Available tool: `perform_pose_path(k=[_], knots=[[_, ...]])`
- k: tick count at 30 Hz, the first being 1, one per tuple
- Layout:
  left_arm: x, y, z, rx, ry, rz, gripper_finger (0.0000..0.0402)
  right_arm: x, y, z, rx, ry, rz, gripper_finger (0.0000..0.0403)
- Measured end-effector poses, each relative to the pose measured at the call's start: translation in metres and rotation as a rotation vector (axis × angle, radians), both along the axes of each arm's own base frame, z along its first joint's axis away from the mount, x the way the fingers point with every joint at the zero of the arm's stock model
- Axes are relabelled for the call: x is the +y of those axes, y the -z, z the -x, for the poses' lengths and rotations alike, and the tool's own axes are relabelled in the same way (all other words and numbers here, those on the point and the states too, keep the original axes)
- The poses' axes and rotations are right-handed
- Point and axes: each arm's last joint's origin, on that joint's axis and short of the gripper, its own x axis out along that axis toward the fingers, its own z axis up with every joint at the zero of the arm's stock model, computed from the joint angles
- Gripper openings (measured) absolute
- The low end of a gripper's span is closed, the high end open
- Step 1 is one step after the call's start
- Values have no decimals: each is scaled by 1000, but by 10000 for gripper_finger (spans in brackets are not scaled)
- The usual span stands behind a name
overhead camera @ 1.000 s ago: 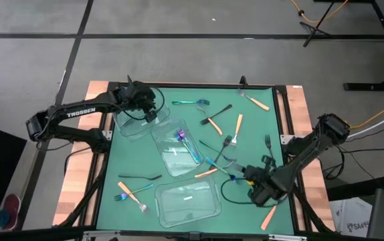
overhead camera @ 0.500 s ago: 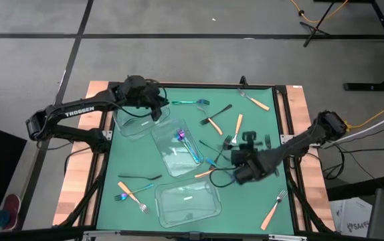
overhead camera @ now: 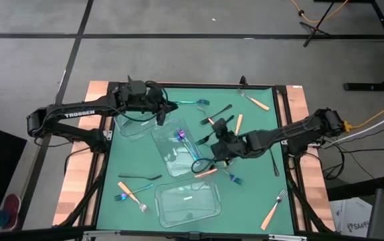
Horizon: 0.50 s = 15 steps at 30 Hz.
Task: Sort silverware by color (type)
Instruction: Put the black fork into the top transparent bin
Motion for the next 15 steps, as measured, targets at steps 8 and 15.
perform_pose_path(k=[8,15], knots=[[-20,-1,-7,-18,62,60,57,-11,-12,-21,-36,-240,37,1],[-39,11,-27,-14,102,182,57,-20,-13,-26,-13,-349,29,1]])
